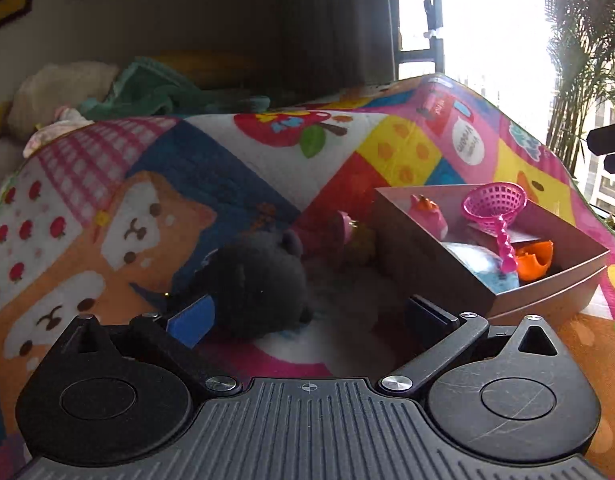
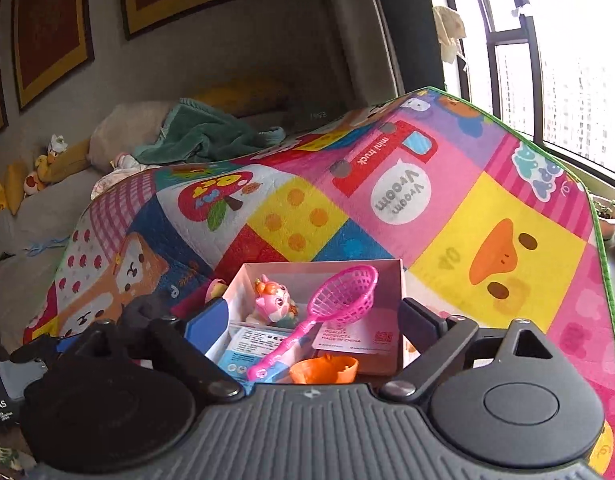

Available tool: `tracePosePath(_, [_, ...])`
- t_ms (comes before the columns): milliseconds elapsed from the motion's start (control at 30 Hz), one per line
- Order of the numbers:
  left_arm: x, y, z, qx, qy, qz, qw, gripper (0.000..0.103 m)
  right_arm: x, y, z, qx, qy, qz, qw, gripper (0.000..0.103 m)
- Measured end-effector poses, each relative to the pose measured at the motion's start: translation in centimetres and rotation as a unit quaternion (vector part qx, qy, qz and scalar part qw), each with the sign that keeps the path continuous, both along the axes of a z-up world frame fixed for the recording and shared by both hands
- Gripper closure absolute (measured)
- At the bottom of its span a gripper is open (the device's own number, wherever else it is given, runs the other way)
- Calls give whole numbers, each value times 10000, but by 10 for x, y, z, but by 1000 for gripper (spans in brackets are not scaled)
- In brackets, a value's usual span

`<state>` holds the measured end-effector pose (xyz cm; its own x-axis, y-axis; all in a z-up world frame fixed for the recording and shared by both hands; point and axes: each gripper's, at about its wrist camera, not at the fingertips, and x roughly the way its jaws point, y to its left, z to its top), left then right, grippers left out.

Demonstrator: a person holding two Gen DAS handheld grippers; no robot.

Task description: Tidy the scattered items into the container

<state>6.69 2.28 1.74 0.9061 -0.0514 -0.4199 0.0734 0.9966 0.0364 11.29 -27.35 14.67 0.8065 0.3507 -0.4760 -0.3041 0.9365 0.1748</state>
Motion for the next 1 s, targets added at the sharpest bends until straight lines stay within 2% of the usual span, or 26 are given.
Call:
tracePosePath(100, [-7, 16, -8, -156, -22, 300, 9994, 0, 9, 39, 5, -428, 35, 259, 9987, 6])
tracePosePath(167, [-3, 26, -11, -455, 212, 321, 9982, 0, 28, 71, 7, -645, 279, 485, 9963, 24])
tracePosePath(200, [0, 30, -12, -604, 279, 344, 9972, 0, 40, 85, 6, -620, 521, 626, 9947, 41])
tracePosePath(233, [0, 34, -13, -723, 318, 377, 9962, 0, 55, 100, 4, -555, 835, 751, 9921, 52])
tracePosePath(300, [1, 38, -16, -852, 376, 430, 9947, 0, 80, 128, -2, -579, 1207, 833, 9875, 54])
tracePosePath(400, [1, 37, -17, -847, 415, 403, 9947, 0, 102, 177, -14, -1020, 1293, 1014, 9811, 54])
tracePosePath(467, [1, 38, -17, -900, 437, 355, 9944, 0, 114, 204, -24, -1267, 1341, 1076, 9769, 57])
tracePosePath(500, [1, 39, -18, -942, 431, 355, 9940, 0, 121, 216, -30, -1374, 1391, 1070, 9749, 63])
tracePosePath(533, [0, 40, -18, -989, 421, 350, 9936, 0, 128, 226, -36, -1508, 1430, 1020, 9728, 67])
tracePosePath(733, [1, 45, -19, -1190, 482, 303, 9913, 0, 152, 261, -66, -2391, 1457, 509, 9586, 67])
tracePosePath(800, [2, 45, -20, -1219, 509, 299, 9908, 0, 152, 265, -71, -2612, 1329, 388, 9553, 75])
tracePosePath(833, [2, 45, -20, -1228, 517, 298, 9906, 0, 150, 265, -70, -2634, 1264, 347, 9557, 86])
tracePosePath(867, [2, 46, -20, -1236, 521, 300, 9905, 0, 148, 262, -67, -2584, 1262, 349, 9571, 89])
tracePosePath(933, [2, 46, -20, -1256, 528, 297, 9902, 0, 140, 250, -56, -2276, 1277, 394, 9645, 91])
tracePosePath(1000, [2, 47, -20, -1284, 545, 300, 9898, 0, 122, 239, -40, -2114, 1062, 497, 9703, 91])
